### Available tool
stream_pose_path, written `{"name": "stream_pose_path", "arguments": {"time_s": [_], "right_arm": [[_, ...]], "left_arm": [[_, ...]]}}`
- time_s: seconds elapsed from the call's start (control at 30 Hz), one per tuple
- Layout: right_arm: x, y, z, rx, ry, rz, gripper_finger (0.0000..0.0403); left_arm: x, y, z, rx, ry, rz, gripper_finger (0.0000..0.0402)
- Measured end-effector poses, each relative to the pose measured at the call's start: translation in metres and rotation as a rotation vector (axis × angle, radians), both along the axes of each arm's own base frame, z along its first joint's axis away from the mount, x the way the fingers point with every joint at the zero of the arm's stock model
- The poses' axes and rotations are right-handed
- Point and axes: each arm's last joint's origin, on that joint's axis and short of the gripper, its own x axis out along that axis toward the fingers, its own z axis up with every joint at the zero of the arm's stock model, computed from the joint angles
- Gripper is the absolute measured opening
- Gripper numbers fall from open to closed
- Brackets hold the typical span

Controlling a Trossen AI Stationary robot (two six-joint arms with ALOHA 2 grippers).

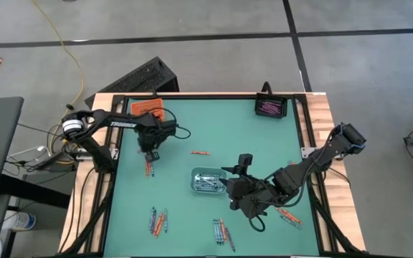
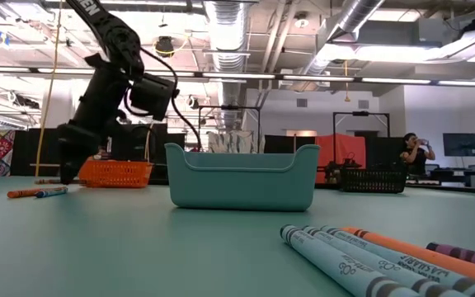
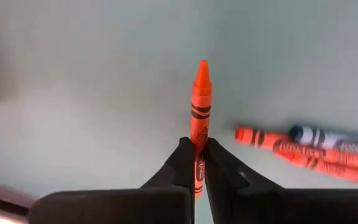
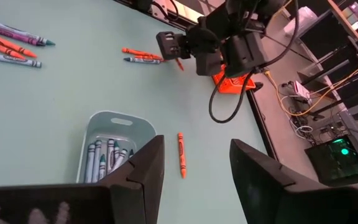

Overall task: Sort crayons
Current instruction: Put the orange crayon into the orange bin

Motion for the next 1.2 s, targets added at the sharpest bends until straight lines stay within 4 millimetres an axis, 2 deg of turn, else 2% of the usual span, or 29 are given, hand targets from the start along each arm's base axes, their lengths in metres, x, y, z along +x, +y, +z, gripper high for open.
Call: {"name": "stream_pose_path", "arguments": {"time_s": [0.27, 0.47, 0.57, 0.7, 0.87, 1.0, 1.2], "right_arm": [[0.000, 0.000, 0.000, 0.000, 0.000, 0.000, 0.0182], [0.000, 0.000, 0.000, 0.001, 0.000, 0.000, 0.0182], [0.000, 0.000, 0.000, 0.001, 0.000, 0.001, 0.0182], [0.000, 0.000, 0.000, 0.001, 0.001, 0.001, 0.0182], [0.000, 0.000, 0.000, 0.001, 0.001, 0.001, 0.0182], [0.000, 0.000, 0.000, 0.002, 0.001, 0.001, 0.0182], [0.000, 0.000, 0.000, 0.001, 0.001, 0.001, 0.0182]], "left_arm": [[0.016, 0.011, 0.041, 0.119, 0.055, -0.082, 0.0001], [0.031, 0.029, 0.083, 0.242, 0.023, -0.159, 0.0000], [0.032, 0.044, 0.097, 0.316, 0.024, -0.201, 0.0000], [0.024, 0.067, 0.101, 0.329, 0.030, -0.237, 0.0000], [0.007, 0.095, 0.096, 0.303, 0.026, -0.185, 0.0000], [-0.004, 0.109, 0.095, 0.253, -0.024, -0.138, 0.0000], [-0.008, 0.119, 0.095, 0.276, -0.050, -0.151, 0.0017]]}}
